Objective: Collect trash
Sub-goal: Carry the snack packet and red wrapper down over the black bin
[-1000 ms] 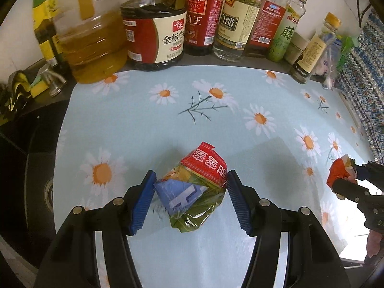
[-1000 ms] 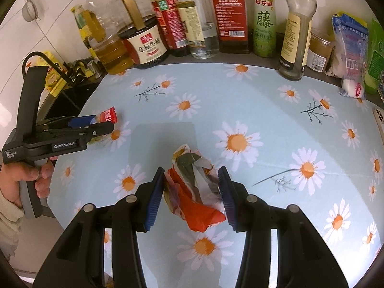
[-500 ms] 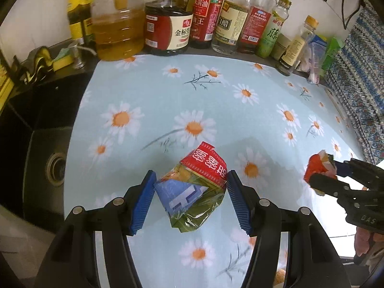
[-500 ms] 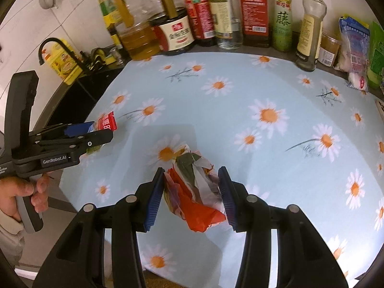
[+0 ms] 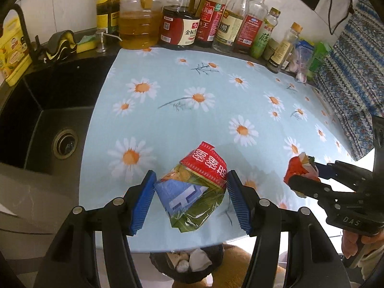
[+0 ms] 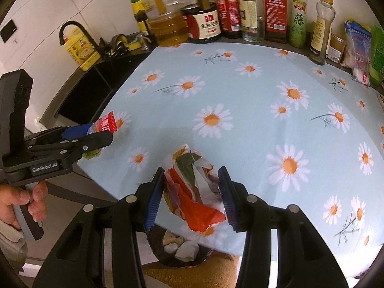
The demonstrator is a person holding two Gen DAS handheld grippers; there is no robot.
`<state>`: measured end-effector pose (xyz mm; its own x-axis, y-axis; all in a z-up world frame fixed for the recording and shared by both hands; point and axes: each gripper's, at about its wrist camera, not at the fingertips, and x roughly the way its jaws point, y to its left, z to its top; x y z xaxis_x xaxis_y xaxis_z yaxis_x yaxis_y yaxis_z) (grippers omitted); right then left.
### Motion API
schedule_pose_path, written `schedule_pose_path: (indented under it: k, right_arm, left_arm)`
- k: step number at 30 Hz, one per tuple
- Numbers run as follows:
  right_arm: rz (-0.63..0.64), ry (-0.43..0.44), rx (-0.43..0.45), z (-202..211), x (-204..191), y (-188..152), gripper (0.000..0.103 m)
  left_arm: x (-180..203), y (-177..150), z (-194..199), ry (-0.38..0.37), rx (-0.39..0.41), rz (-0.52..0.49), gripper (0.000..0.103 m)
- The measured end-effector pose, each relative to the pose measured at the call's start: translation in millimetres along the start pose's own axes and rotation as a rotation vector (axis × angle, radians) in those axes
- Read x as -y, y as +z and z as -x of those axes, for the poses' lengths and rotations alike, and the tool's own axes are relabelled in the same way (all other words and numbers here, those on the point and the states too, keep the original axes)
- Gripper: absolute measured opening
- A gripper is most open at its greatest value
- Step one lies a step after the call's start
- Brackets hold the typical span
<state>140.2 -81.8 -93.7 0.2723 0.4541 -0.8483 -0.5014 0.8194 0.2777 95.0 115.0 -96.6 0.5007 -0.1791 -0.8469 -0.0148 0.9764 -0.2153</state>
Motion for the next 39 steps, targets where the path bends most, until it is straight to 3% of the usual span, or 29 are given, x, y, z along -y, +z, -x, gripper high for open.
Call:
schedule_pose_path:
  k: [10, 19, 39]
  right_arm:
    - [0.003, 0.014, -0.008, 8.1, -31.7, -33.7, 0.046]
    - [0.005, 0.024, -0.051, 2.5, -52.7, -67.8, 0.047]
    - [-0.012, 0.033, -0.198, -36.3, -60.8, -126.4, 0.047]
  left_arm:
    - [-1.7, -43.7, 28.7, -0.026, 0.014, 0.014, 0.059]
    - [-5.3, -85.0, 33.2, -0.055, -0.031, 0.033, 0.059]
    - [-13.8, -153.3, -0.6, -0.071, -0.181, 0.08, 0.059]
